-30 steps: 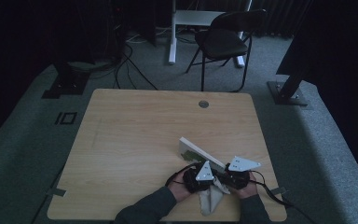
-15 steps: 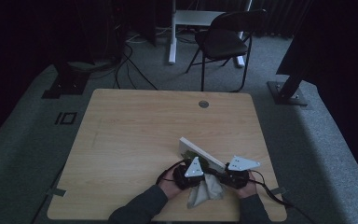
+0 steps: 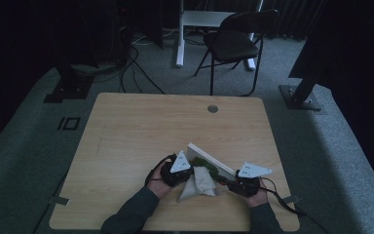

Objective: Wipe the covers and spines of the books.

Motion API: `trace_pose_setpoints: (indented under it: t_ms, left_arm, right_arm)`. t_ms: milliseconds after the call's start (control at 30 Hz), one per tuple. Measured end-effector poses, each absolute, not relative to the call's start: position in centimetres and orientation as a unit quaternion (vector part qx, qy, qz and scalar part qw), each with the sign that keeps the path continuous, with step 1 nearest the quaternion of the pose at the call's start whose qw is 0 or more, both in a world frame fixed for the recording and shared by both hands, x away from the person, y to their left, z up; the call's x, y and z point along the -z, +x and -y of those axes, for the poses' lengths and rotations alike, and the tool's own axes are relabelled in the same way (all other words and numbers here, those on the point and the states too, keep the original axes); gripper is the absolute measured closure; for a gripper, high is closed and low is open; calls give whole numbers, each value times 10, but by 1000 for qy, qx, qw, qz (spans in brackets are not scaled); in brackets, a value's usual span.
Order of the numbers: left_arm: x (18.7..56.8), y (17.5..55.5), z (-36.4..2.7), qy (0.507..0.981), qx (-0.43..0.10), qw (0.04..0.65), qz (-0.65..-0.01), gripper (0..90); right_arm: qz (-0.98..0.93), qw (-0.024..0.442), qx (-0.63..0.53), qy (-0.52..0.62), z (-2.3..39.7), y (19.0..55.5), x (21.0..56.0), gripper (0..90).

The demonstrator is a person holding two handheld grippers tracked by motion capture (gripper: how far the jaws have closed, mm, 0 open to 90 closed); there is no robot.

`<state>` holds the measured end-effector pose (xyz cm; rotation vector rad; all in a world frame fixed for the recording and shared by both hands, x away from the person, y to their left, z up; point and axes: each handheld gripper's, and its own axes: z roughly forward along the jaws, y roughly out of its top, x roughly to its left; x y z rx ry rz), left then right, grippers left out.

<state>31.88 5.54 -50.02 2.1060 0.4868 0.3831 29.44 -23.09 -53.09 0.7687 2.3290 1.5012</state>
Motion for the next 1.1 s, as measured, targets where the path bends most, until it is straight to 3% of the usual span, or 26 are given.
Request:
trace_pose_setpoints:
  t_ms: [733, 1100]
  left_arm:
    - [492, 353, -105, 833, -212, 438, -266, 861]
    - [495, 368, -101, 834, -234, 414, -278, 861]
  right_arm:
    - [-803, 132, -517, 265, 227, 293, 531, 687]
    - [-804, 137, -511, 273, 226, 295, 533, 649]
